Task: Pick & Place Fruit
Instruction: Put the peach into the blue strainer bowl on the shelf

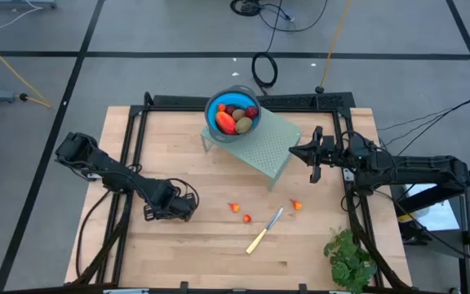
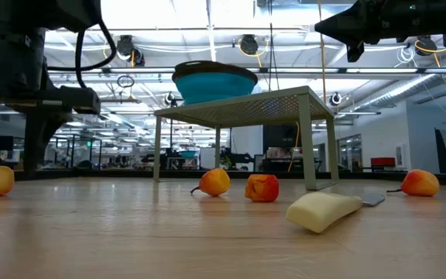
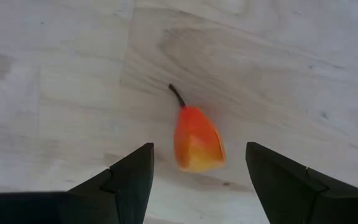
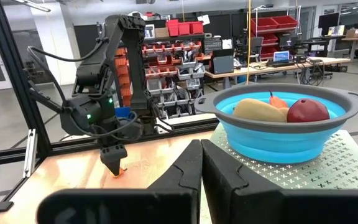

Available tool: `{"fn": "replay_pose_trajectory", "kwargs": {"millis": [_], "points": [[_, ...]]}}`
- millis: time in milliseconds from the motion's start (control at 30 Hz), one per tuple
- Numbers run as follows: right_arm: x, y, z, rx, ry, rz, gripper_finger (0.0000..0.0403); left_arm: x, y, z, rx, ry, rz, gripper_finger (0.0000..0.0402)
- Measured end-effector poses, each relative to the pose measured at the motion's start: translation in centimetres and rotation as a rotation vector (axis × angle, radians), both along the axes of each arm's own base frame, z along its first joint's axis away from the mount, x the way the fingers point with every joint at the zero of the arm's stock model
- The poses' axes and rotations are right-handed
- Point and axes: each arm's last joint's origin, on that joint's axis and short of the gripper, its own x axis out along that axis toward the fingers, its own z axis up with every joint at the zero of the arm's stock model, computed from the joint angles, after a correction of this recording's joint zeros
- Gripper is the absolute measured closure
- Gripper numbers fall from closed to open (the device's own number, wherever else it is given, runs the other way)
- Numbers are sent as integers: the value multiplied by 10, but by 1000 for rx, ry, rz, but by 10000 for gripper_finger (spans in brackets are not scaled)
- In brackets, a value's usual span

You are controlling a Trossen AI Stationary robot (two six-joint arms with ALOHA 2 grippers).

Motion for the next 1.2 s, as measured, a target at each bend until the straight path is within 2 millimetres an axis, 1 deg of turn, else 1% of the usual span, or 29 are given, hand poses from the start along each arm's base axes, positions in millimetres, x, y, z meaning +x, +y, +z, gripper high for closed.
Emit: {"fn": "replay_pose_trajectory", "kwargs": {"millis": [233, 433, 633, 733, 1033, 1200], "points": [[0, 0, 0, 0, 0, 0, 401, -2, 3, -14, -16, -42, 29, 147], [0, 0, 0, 0, 0, 0, 401, -4, 7, -16, -4, -21, 50, 147], [0, 0, 0, 0, 0, 0, 401, -3, 10, -16, -2, -20, 33, 149], [0, 0, 0, 0, 0, -1, 401, -3, 11, -16, -4, -19, 27, 167], [0, 0, 0, -42, 5, -4, 401, -3, 11, -16, -3, -20, -24, 247], [0, 0, 1, -45, -3, -4, 401, -3, 11, -16, -4, -20, -25, 275]]}}
